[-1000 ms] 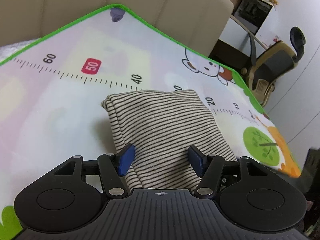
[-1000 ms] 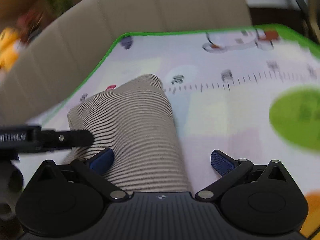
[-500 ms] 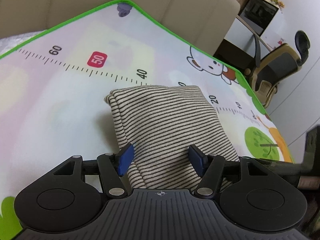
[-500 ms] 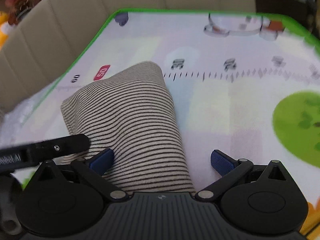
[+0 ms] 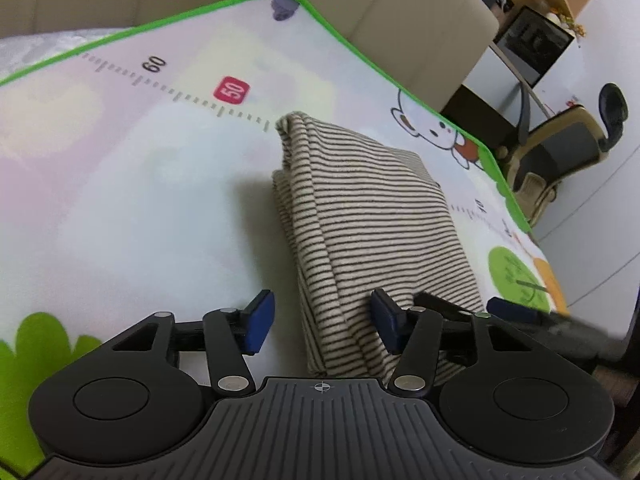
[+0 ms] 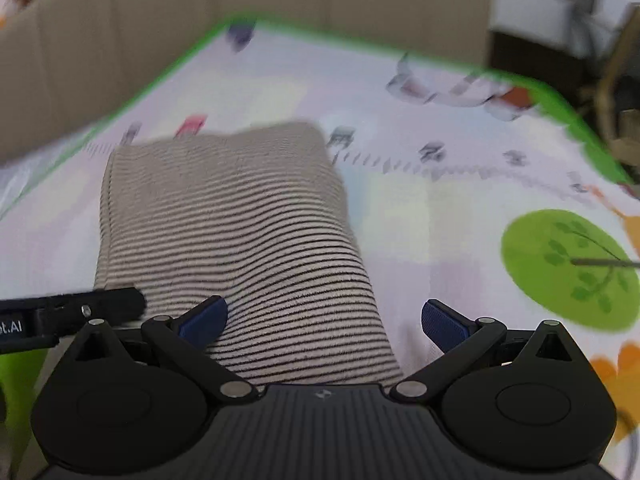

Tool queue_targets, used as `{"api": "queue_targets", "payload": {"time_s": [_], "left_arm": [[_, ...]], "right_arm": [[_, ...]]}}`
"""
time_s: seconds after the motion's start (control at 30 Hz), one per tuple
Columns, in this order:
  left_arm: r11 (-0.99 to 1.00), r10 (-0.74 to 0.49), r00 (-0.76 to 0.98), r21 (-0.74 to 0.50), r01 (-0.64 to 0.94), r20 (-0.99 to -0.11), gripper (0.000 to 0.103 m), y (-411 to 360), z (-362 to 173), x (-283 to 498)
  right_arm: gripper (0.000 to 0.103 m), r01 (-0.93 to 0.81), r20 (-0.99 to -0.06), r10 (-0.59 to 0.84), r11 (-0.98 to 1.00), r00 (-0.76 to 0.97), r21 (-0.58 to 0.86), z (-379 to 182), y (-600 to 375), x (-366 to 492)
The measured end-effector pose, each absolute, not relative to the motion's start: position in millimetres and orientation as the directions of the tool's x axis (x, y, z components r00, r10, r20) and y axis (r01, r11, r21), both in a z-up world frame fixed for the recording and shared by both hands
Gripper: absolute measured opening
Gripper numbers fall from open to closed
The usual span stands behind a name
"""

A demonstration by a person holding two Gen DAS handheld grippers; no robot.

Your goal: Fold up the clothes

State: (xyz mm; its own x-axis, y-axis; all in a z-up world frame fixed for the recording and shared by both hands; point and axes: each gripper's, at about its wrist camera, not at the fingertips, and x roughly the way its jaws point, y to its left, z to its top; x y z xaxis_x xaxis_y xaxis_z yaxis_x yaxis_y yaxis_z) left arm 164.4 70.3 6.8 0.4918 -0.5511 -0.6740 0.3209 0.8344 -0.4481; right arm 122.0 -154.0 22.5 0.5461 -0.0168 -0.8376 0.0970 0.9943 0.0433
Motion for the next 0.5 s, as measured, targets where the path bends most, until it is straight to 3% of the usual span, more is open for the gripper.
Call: {"api": "queue_targets", "payload": {"time_s": [0.1, 0.2, 0.23, 0.27, 0.33, 0.4, 0.5], "left_arm": [[0.849, -0.526, 0.555, -0.438, 0.295, -0.644, 0.052, 81.2, 12.0, 156.9], [0.862, -0.49, 0.606, -0.449, 0.233, -0.626, 0.05, 89.6, 11.7, 150.3], [0.866, -0.475, 0.62, -0.457, 0.204, -0.624, 0.05, 91.9, 10.4, 148.6], [0.868, -0.46, 0.634, -0.465, 0.174, -0.622, 0.05, 94.2, 9.1, 146.8], [0.888, -0.415, 0.647, -0.441, 0.132, -0.64, 0.05, 97.2, 7.6, 139.2], [0.909, -0.372, 0.658, -0.401, 0.114, -0.655, 0.051, 101.8, 8.8, 126.9], [0.932, -0.32, 0.679, -0.347, 0.101, -0.661, 0.054, 114.0, 16.6, 102.2]], "right_arm": [[0.093, -0.041, -0.88, -0.017, 0.998, 0.475, -0.041, 84.1, -166.5, 157.2], [0.091, -0.194, -0.86, -0.042, 0.967, 0.509, -0.163, 150.4, -171.0, 176.0], [0.083, -0.245, -0.835, -0.03, 0.95, 0.549, -0.195, 169.3, -171.0, 175.2], [0.075, -0.276, -0.814, 0.016, 0.945, 0.581, -0.178, 178.3, -173.9, 173.5], [0.048, -0.304, -0.771, 0.14, 0.95, 0.621, -0.071, 181.1, -183.6, 172.6], [0.045, -0.322, -0.688, 0.273, 0.945, 0.673, 0.06, 169.3, -187.9, 170.2], [0.045, -0.268, -0.535, 0.328, 0.945, 0.779, 0.189, 122.7, -174.8, 156.7]]}}
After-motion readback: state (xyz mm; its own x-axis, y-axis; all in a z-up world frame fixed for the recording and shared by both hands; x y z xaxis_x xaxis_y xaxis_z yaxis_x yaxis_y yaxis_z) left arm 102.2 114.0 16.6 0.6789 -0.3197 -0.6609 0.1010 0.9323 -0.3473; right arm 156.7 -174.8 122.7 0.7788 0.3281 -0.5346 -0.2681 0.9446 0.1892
